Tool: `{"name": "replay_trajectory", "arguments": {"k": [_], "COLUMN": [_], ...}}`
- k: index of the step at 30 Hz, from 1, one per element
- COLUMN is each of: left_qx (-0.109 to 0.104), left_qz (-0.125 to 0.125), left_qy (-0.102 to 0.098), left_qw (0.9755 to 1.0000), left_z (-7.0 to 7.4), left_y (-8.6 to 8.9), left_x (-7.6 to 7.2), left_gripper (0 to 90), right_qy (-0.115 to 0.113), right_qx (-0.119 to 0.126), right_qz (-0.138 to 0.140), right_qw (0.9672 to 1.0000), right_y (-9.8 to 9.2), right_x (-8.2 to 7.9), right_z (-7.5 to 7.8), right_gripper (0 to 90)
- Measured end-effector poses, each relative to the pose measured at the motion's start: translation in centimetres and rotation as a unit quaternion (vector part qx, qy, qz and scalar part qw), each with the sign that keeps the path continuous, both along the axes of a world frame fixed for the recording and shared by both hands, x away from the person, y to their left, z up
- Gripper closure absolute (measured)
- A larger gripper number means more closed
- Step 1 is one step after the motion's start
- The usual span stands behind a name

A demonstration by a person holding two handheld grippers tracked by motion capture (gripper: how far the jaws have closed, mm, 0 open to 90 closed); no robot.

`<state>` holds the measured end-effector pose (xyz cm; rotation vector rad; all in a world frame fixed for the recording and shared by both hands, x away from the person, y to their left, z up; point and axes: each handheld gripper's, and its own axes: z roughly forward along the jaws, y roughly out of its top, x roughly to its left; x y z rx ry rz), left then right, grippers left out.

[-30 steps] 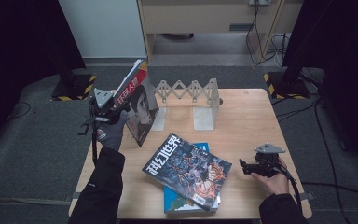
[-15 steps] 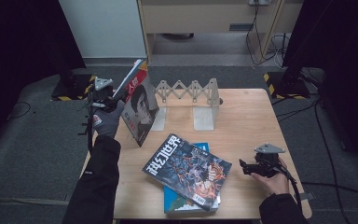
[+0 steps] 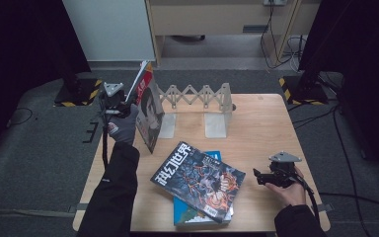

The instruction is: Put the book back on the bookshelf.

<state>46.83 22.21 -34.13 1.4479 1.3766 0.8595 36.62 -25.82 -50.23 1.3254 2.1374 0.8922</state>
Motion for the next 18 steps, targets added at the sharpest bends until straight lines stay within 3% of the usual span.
{"name": "replay_trajectory", "arguments": {"k": [5,11,18], "left_qx": [0.008,0.015,0.019], "left_qz": [0.022,0.048,0.054], "left_qy": [-0.01,-0.012,-0.016], "left_qw": [0.9997,0.9986,0.9982], "left_z": [-0.1,-0.4,-0.6], "left_y": [-1.4,-1.5,-1.7], "left_x": [-0.1,-0.7,-0.9], "left_gripper": [86.4,86.3,86.2], "right_qy": [-0.003,-0.001,0.001], "right_qx": [0.0,-0.001,-0.002], "right_qz": [0.0,0.0,0.0], "right_qw": [1.0,1.0,1.0], "right_y": [0.0,0.0,0.1], "right_x": [0.0,0.0,0.0], "right_z": [0.0,0.0,-0.1], "right_gripper": [10.2,10.2,10.2]}}
